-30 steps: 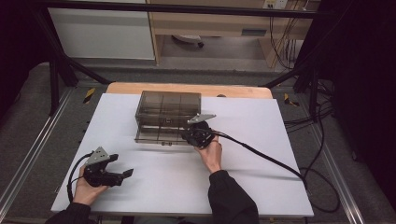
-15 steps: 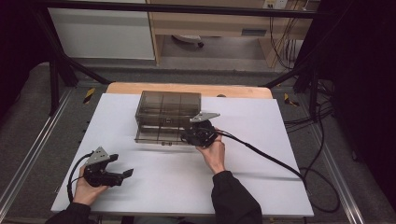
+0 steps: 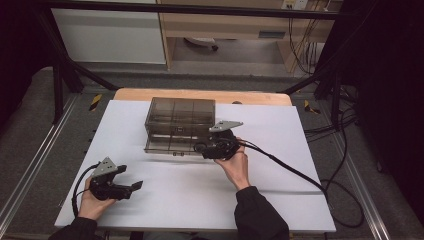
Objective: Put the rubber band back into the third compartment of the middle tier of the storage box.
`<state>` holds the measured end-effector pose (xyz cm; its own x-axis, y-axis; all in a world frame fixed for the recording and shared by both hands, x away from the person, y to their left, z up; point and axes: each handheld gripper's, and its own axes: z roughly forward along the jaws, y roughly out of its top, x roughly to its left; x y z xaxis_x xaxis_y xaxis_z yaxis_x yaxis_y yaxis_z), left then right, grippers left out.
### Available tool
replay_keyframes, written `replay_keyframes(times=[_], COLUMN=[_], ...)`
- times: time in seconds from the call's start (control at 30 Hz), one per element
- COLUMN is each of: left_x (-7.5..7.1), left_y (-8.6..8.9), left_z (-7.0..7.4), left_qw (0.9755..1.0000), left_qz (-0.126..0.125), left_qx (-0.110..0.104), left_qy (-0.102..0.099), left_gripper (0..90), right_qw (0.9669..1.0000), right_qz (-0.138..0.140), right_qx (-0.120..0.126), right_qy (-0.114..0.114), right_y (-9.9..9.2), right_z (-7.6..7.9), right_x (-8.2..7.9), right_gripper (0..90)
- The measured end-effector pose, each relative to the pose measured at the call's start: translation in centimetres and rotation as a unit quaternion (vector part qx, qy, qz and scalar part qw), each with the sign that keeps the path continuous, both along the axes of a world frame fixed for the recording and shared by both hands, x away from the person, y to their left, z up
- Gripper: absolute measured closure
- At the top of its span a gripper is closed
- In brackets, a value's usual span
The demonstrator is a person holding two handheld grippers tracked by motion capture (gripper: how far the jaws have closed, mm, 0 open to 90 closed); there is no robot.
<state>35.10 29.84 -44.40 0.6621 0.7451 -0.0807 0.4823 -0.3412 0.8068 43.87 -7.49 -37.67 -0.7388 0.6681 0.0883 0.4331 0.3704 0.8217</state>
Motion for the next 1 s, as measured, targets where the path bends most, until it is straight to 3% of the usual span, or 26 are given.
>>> replay_keyframes(times=[0.33,0.67,1.0], left_x=[0.0,0.0,0.0], left_y=[0.0,0.0,-0.1], left_z=[0.0,0.0,0.0], left_qw=[1.0,1.0,1.0], left_qz=[0.0,0.0,0.0], left_qx=[0.0,0.0,0.0], left_qy=[0.0,0.0,0.0], left_gripper=[9.0,9.0,9.0], right_qw=[0.9999,0.9997,0.9995], right_qz=[-0.01,-0.021,-0.027], right_qx=[0.011,0.004,0.008], right_qy=[-0.001,0.011,0.012], right_y=[-2.2,-4.7,-7.4], right_z=[0.5,0.6,-0.1], right_x=[-0.8,-1.7,-2.7], right_gripper=[15.5,4.3,1.4])
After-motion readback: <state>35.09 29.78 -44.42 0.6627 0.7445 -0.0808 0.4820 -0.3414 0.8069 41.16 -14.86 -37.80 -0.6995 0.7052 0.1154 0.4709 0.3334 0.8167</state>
